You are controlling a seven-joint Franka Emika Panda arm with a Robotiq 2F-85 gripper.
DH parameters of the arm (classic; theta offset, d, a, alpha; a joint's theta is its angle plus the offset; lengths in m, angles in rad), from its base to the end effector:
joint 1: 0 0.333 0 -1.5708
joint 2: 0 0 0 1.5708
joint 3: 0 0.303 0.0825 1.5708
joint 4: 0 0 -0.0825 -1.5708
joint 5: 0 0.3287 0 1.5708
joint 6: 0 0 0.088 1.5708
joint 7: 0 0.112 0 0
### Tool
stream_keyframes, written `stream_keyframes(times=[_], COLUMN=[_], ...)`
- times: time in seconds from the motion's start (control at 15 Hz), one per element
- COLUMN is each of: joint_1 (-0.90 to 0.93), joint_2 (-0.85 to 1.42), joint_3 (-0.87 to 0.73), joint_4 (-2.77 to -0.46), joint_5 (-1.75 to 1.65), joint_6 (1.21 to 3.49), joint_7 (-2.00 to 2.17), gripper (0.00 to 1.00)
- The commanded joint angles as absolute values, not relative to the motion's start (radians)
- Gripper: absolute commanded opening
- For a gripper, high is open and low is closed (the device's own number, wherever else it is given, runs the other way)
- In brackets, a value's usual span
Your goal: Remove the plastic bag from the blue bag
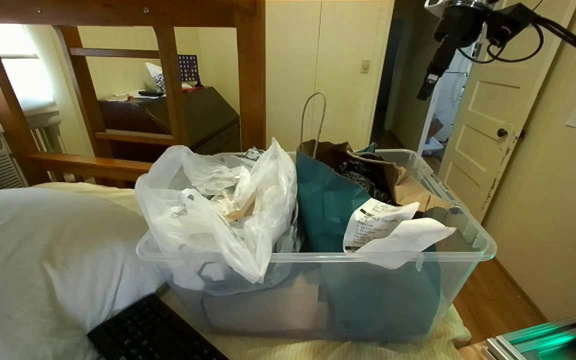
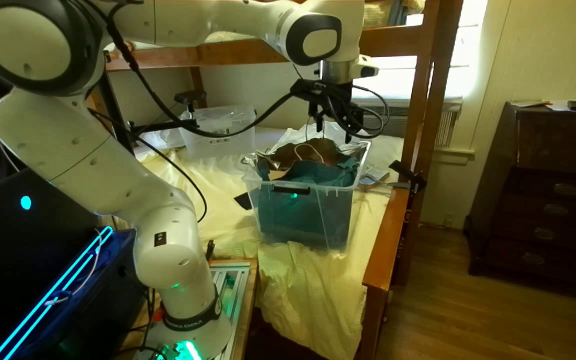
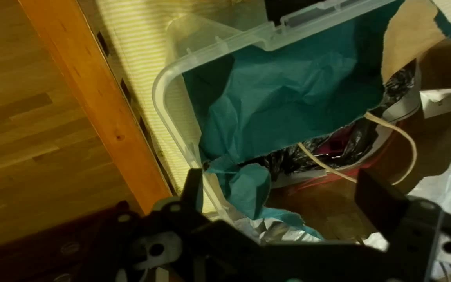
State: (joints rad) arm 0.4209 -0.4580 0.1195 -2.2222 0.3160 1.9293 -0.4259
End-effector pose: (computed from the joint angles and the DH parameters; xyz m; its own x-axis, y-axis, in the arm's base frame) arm 0.3148 0.2245 0.5640 0.6407 0.7288 0.2417 0.7674 -0.6184 -0.1696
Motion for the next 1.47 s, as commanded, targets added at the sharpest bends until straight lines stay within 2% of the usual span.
stream_keyframes(times=[0.0, 0.53, 1.2, 1.4], joint_1=[0.404, 0.406, 0.43, 0.454], joint_2=[-0.453, -0.42, -0.285, -0.263], joint_3=[0.142, 0.17, 0.409, 0.436], joint_4=[-2.21, -2.187, -2.094, -2.097], joint_5=[0.323, 0.326, 0.37, 0.406], joint_6=[1.945, 2.039, 2.071, 2.169], joint_7=[-0.448, -0.428, 0.149, 0.112], gripper=[1.0, 1.0, 1.0, 1.0])
